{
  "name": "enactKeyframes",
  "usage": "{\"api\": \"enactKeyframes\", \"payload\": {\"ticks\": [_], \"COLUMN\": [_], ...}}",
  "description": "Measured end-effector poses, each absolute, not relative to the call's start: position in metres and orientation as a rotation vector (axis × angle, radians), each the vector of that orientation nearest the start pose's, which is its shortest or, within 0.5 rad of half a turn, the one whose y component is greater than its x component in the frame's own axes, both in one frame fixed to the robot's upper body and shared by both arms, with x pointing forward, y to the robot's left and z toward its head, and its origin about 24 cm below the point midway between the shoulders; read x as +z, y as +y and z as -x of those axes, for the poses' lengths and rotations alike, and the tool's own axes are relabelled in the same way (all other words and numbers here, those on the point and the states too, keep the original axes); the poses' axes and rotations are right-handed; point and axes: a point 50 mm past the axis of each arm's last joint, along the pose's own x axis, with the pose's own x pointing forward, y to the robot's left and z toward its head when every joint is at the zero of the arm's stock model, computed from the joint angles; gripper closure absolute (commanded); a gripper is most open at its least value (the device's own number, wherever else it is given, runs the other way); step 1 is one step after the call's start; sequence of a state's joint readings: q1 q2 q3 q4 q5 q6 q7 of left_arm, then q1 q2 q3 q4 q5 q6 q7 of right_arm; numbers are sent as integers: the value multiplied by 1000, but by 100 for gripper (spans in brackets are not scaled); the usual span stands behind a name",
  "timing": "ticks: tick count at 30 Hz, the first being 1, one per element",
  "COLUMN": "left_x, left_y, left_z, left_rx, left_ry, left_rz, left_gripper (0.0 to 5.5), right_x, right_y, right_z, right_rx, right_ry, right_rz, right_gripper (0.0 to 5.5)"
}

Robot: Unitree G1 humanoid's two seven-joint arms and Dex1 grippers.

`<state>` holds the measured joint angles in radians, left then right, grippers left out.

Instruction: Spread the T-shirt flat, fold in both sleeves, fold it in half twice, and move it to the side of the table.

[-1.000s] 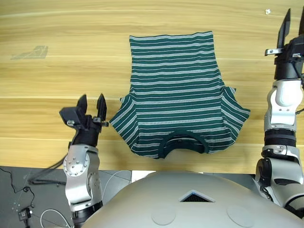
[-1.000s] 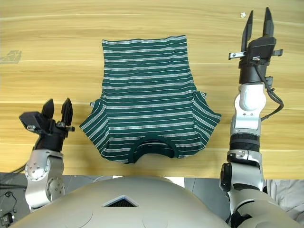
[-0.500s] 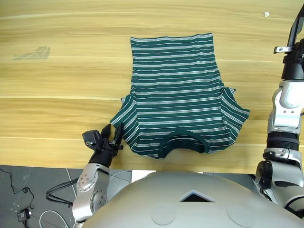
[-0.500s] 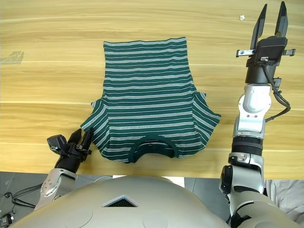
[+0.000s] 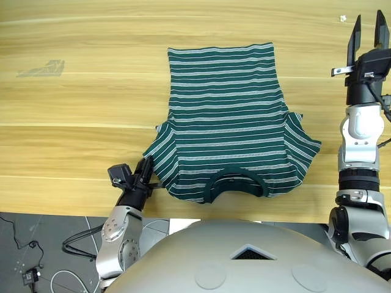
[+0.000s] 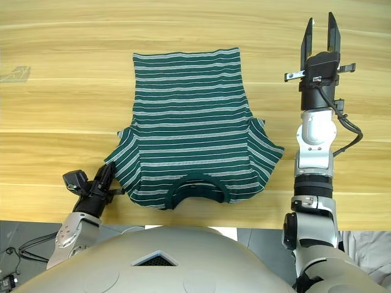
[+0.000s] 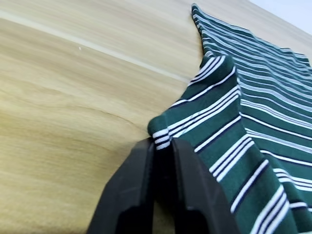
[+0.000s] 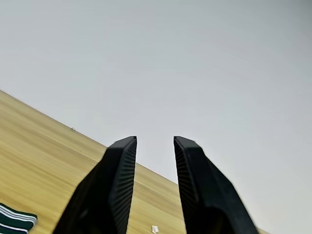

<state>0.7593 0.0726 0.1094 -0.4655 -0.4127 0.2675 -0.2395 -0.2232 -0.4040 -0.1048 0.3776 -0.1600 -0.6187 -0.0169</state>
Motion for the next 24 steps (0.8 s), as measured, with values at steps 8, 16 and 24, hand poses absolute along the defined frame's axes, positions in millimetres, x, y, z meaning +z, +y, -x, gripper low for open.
{"api": "enactKeyframes", "payload": {"ticks": [8, 16, 24], "left_x": [6, 16, 23], "left_y": [195, 170, 135], "left_z": [-93, -97, -95], "left_rx": [32, -183, -458], "left_ry": [412, 303, 225], "left_rz": [234, 35, -94], "left_gripper": [546, 546, 546], "right_x": [92, 91, 85], "right_y": [-227, -224, -216], "right_z": [-284, -285, -288], "right_rx": [45, 58, 103], "right_ry": [-454, -448, -432], "right_rz": [550, 544, 585], "right_gripper": [408, 408, 408]}}
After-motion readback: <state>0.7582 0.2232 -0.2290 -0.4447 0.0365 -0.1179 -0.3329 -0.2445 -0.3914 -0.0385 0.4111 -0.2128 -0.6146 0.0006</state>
